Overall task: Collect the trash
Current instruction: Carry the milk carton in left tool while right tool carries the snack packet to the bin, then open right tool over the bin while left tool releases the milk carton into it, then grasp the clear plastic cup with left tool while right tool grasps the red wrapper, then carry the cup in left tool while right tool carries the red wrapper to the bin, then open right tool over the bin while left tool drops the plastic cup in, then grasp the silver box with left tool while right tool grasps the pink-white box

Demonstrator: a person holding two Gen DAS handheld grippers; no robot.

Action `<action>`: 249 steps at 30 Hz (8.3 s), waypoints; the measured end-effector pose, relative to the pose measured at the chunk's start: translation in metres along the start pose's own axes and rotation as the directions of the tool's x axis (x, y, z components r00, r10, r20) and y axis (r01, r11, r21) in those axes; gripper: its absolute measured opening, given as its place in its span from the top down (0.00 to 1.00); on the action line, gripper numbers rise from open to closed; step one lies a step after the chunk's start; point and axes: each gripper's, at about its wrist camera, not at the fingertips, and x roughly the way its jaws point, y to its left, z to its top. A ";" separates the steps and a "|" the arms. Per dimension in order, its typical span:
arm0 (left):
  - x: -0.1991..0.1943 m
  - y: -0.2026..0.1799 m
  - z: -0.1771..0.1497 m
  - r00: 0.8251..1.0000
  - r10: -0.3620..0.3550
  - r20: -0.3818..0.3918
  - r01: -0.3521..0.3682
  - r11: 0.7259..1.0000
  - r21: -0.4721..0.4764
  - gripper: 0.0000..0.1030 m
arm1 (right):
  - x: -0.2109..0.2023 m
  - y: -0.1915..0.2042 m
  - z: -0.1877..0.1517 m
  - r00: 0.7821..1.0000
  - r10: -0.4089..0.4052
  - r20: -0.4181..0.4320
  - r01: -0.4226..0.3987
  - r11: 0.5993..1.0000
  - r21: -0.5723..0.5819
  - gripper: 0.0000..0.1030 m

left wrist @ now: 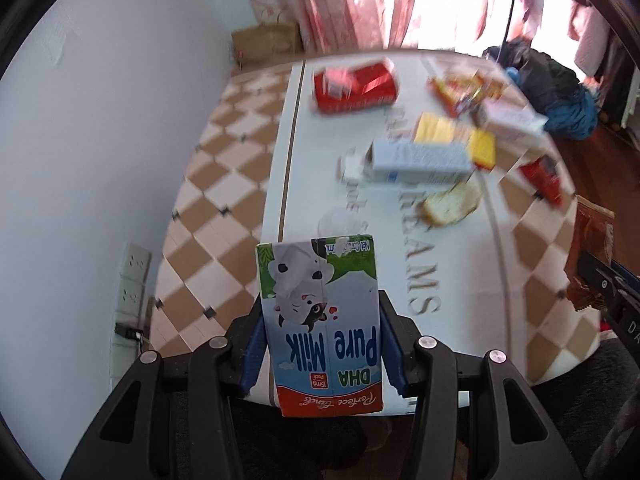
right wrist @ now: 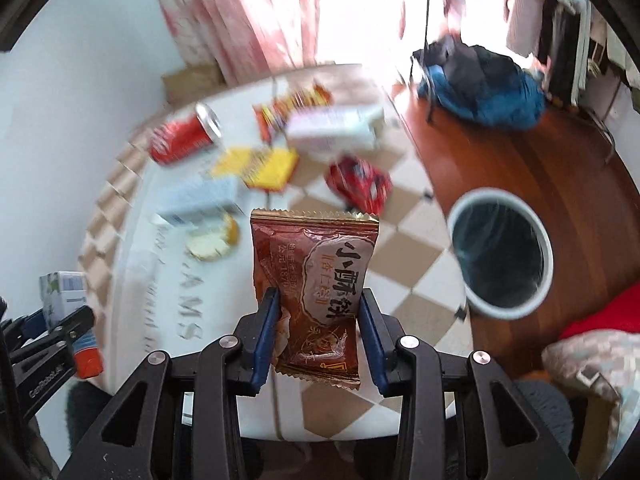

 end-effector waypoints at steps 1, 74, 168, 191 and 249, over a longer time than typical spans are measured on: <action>-0.011 -0.003 0.004 1.000 -0.008 0.025 0.008 1.000 0.002 0.56 | -0.009 -0.003 0.005 1.000 0.012 0.027 -0.012 1.000 0.002 0.60; 0.036 -0.389 0.101 0.948 -0.273 -0.160 0.314 0.883 0.349 0.03 | 0.056 -0.395 0.016 0.963 -0.119 -0.241 0.206 0.903 0.377 0.00; -0.084 -0.212 0.102 0.920 -0.302 0.252 0.242 0.940 0.242 0.67 | -0.061 -0.232 0.080 0.998 -0.008 0.059 -0.004 0.977 0.215 0.84; 0.125 -0.452 0.116 0.866 -0.359 -0.347 0.465 0.834 0.297 0.66 | 0.141 -0.449 0.023 0.967 0.079 -0.242 0.061 0.850 0.523 0.83; -0.056 -0.190 0.155 0.953 -0.297 0.049 0.297 0.955 0.025 0.07 | -0.053 -0.207 0.140 0.997 -0.001 -0.082 0.009 0.995 0.096 0.00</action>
